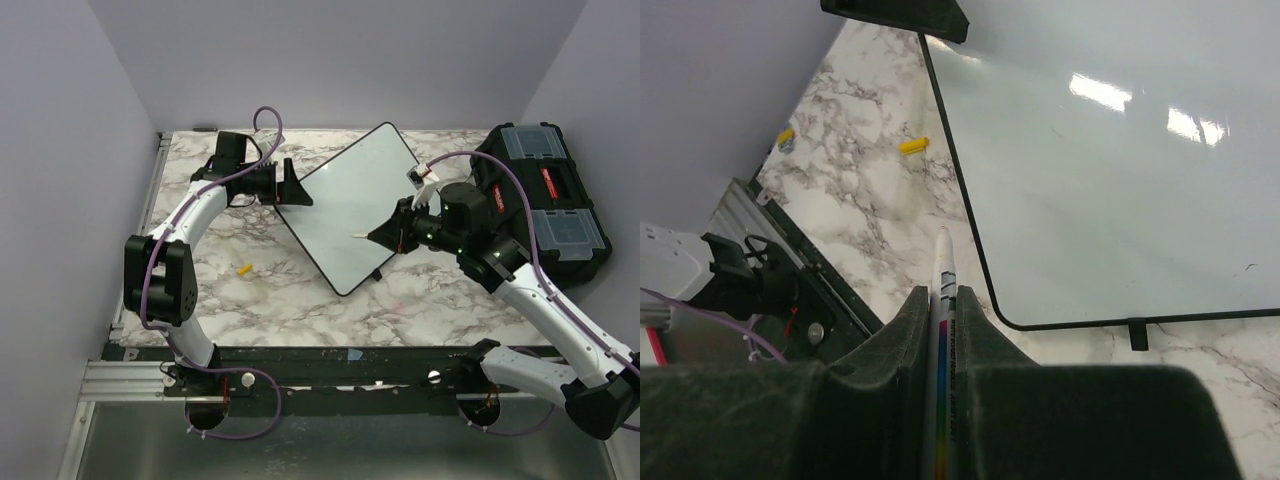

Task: Write a sentence on the whiteboard
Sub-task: Hold the whiteboard on the whiteboard stand.

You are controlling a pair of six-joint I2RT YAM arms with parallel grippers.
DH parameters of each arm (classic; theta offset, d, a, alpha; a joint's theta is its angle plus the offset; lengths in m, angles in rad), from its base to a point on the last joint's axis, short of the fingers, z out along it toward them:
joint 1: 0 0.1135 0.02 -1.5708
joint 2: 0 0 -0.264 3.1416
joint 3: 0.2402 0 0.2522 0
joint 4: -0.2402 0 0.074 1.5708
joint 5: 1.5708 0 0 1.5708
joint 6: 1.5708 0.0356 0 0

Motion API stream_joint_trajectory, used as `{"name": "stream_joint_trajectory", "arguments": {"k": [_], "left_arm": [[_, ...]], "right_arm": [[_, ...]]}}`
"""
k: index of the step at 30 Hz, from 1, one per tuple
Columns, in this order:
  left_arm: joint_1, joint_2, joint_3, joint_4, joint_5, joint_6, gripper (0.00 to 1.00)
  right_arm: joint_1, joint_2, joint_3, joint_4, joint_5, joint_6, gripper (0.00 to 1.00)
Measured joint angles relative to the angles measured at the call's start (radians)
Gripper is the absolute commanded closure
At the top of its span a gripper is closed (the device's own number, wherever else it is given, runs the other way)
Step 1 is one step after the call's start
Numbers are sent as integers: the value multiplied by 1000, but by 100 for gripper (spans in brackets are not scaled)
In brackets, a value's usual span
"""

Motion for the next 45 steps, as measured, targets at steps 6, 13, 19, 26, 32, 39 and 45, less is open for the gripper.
{"name": "stream_joint_trajectory", "arguments": {"k": [6,13,19,26,32,39,45], "left_arm": [[-2,10,21,-11,8,12,4],[-2,54,95,-39,13,17,5],[-2,92,140,-45,33,22,14],[-1,96,138,-56,62,43,22],[-2,113,139,-71,70,55,31],[-2,174,180,-88,88,58,43],[-1,216,235,-103,107,58,63]], "right_arm": [[0,8,0,0,-11,0,99],[0,24,0,5,-21,-5,99],[0,32,0,8,-31,-7,99],[0,34,0,8,-31,-8,99],[0,47,0,11,-34,-8,99],[0,56,0,32,-42,-7,99],[0,56,0,40,-43,-7,99]]}}
